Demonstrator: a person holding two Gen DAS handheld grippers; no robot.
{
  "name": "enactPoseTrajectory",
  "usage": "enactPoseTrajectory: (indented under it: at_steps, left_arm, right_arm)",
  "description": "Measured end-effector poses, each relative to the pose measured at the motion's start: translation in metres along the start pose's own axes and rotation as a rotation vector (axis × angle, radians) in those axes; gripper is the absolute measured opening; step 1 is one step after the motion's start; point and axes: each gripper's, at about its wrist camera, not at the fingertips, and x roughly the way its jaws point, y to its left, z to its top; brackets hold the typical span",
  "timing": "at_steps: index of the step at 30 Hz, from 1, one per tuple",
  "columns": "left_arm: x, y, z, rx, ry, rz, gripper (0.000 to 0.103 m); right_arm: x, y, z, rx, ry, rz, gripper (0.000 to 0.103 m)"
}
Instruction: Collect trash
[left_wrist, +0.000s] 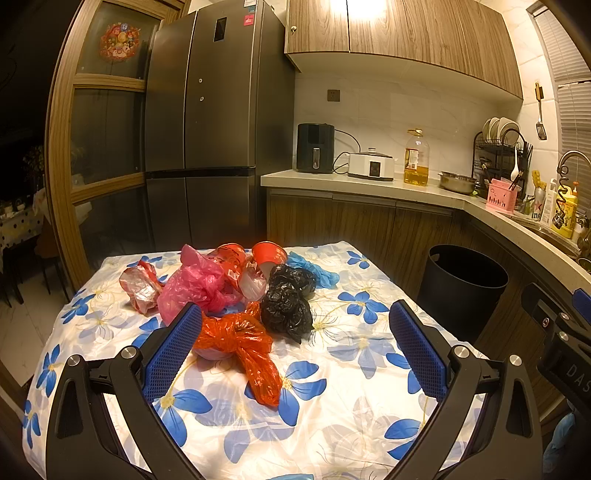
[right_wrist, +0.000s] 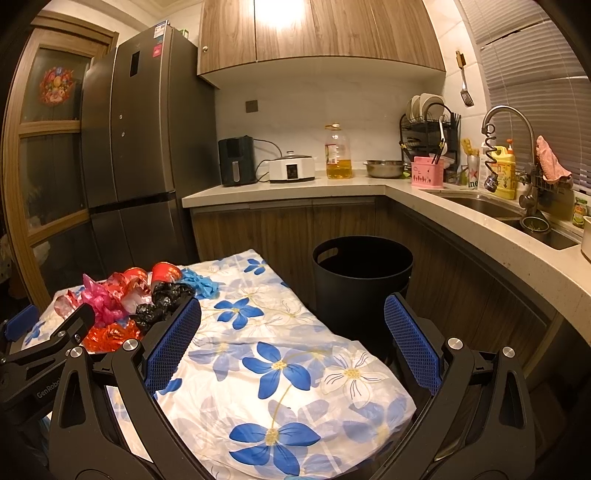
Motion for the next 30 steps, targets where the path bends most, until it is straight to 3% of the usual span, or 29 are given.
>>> enactPoseTrajectory:
  at_steps: [16, 30]
  left_arm:
    - [0.010, 0.008, -0.009, -0.008, -0.003, 0.017, 0.098]
    - [0.045, 0.067, -0.045, -0.111, 0.040, 0.098, 0.092]
  right_arm:
    - [0.004, -0.003, -0.010, 0.003, 0.004, 0.017, 0.098]
    - [0.046, 0.016, -0.038, -0.028, 0.041, 0.126, 0.098]
